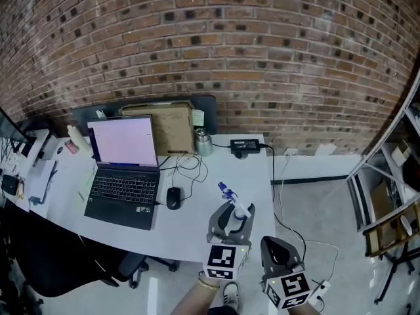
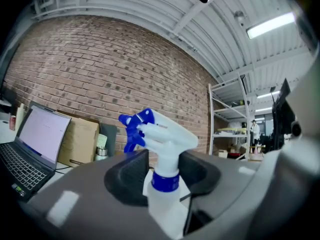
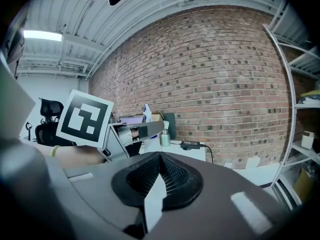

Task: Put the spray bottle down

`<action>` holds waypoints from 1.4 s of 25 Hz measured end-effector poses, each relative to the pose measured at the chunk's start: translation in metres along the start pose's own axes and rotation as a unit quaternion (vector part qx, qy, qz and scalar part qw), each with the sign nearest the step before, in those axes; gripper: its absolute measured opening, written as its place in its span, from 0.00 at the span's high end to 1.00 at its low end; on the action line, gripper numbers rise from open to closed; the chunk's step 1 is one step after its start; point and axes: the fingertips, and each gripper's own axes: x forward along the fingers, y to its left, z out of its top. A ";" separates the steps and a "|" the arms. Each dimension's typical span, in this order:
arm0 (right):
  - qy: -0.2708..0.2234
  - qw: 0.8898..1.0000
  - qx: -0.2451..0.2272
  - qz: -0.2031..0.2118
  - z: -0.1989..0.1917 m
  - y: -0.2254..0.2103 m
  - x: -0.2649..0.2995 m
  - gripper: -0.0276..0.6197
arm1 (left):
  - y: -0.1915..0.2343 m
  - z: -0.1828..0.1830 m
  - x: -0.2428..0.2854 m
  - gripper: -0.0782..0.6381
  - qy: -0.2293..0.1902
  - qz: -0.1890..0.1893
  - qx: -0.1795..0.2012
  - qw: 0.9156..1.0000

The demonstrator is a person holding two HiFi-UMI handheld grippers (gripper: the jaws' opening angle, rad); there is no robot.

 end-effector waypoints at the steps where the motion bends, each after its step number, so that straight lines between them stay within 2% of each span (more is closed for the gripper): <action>1: 0.000 1.000 0.000 0.001 0.000 0.001 -0.001 0.96 | 0.000 0.000 -0.001 0.67 0.001 0.001 0.001 1.000; 11: -0.006 1.000 -0.005 0.009 -0.001 0.007 -0.012 0.96 | 0.004 -0.019 -0.038 0.64 0.029 0.029 -0.008 0.999; 16: -0.014 1.000 -0.009 0.019 0.004 0.017 -0.022 0.96 | 0.000 -0.017 -0.080 0.65 0.026 0.049 -0.054 0.997; 20: -0.020 0.999 -0.006 0.032 0.005 0.029 -0.033 0.96 | -0.014 -0.013 -0.114 0.81 0.026 0.058 -0.086 0.994; 21: -0.021 0.999 -0.005 0.035 0.005 0.032 -0.037 0.96 | -0.017 -0.012 -0.121 0.87 0.027 0.065 -0.087 0.994; 22: -0.022 0.999 -0.003 0.037 0.004 0.034 -0.040 0.96 | -0.020 -0.011 -0.128 0.88 0.030 0.073 -0.085 0.993; 28: -0.034 0.999 -0.002 0.042 -0.002 0.045 -0.064 0.96 | -0.033 -0.010 -0.163 0.88 0.048 0.097 -0.063 0.992; 35: -0.036 0.998 -0.005 0.044 -0.007 0.054 -0.085 0.96 | -0.043 -0.007 -0.185 0.88 0.050 0.100 -0.056 0.992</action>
